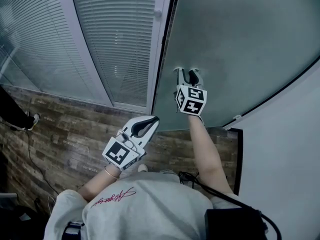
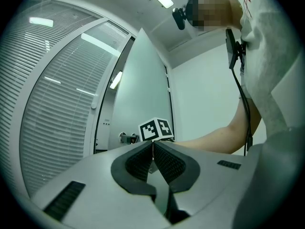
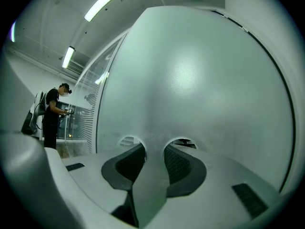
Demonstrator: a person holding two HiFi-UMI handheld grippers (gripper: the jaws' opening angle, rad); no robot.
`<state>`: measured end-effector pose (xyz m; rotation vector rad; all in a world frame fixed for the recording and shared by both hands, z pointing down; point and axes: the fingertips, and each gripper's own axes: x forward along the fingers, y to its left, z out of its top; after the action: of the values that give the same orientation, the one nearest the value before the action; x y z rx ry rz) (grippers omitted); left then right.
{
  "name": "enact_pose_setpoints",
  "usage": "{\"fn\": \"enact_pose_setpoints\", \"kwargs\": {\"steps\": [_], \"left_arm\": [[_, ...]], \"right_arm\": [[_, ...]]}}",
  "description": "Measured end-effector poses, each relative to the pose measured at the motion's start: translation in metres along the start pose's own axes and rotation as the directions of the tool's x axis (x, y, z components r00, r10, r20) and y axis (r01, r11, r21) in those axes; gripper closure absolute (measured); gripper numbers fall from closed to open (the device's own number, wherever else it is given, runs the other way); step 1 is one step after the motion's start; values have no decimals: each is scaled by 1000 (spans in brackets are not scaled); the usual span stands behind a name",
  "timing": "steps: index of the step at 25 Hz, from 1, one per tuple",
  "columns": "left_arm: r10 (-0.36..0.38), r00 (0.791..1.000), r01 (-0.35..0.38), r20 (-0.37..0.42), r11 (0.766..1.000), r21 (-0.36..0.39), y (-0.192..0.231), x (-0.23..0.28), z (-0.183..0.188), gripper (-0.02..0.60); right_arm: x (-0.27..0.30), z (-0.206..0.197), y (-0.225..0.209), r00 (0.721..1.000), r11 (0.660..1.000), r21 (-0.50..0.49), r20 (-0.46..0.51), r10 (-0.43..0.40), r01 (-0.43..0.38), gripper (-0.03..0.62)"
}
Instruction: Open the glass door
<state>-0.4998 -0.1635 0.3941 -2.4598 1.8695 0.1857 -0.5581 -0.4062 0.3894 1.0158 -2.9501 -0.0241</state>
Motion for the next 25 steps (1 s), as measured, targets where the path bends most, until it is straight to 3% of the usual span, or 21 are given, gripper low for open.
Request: {"fn": "enact_pose_setpoints", "kwargs": {"steps": [12,25], "left_arm": [[99,994,-99,36,995,5,-47,6,11,557],[237,970,-239,47,971,26,-112,-10,11,557]], "right_arm": [[-58,0,12,996,996,-2,14,88,-88,464],[-123,-2,16,981,981,-2,10,195,-195,464]]}}
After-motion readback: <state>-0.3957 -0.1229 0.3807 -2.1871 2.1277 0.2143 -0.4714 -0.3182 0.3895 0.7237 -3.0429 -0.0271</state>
